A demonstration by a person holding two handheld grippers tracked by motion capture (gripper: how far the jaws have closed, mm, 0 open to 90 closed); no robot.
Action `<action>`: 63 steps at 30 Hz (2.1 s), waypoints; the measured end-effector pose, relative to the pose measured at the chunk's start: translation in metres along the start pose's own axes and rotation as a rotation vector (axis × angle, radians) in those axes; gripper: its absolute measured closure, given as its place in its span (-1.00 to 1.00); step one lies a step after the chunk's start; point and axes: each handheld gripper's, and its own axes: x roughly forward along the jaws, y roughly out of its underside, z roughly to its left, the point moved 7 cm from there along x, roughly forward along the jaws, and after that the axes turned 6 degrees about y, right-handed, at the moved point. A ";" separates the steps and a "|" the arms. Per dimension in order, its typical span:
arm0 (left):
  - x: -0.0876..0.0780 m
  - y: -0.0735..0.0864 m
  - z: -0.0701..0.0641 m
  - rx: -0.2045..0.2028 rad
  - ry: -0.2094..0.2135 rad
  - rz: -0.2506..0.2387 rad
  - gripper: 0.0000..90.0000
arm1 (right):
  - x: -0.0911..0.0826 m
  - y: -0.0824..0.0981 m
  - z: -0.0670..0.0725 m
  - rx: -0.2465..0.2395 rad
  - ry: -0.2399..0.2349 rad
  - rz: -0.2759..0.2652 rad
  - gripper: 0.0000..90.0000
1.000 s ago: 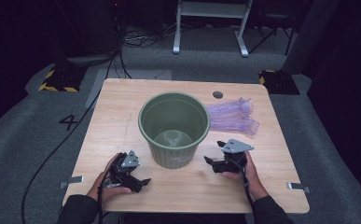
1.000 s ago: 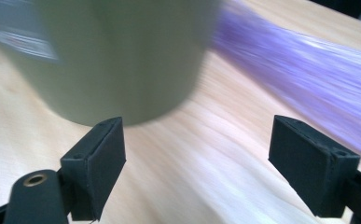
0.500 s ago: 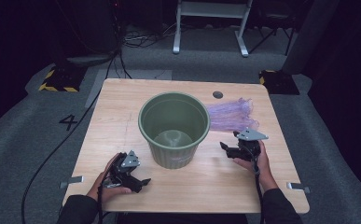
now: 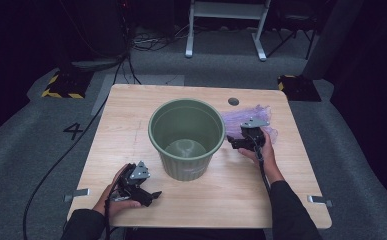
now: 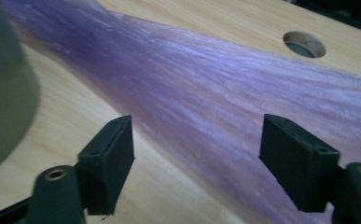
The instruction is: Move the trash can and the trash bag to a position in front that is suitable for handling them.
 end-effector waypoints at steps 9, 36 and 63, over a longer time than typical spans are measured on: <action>0.000 0.000 0.000 -0.001 0.000 0.000 -0.99 | 0.024 -0.003 0.010 0.027 0.022 0.010 -0.01; 0.000 0.000 0.000 -0.002 0.000 0.001 -0.99 | 0.010 0.034 -0.025 0.150 0.008 0.083 0.67; 0.000 0.000 0.000 -0.001 0.000 0.001 -0.99 | -0.024 0.029 -0.029 0.144 -0.018 -0.013 -0.22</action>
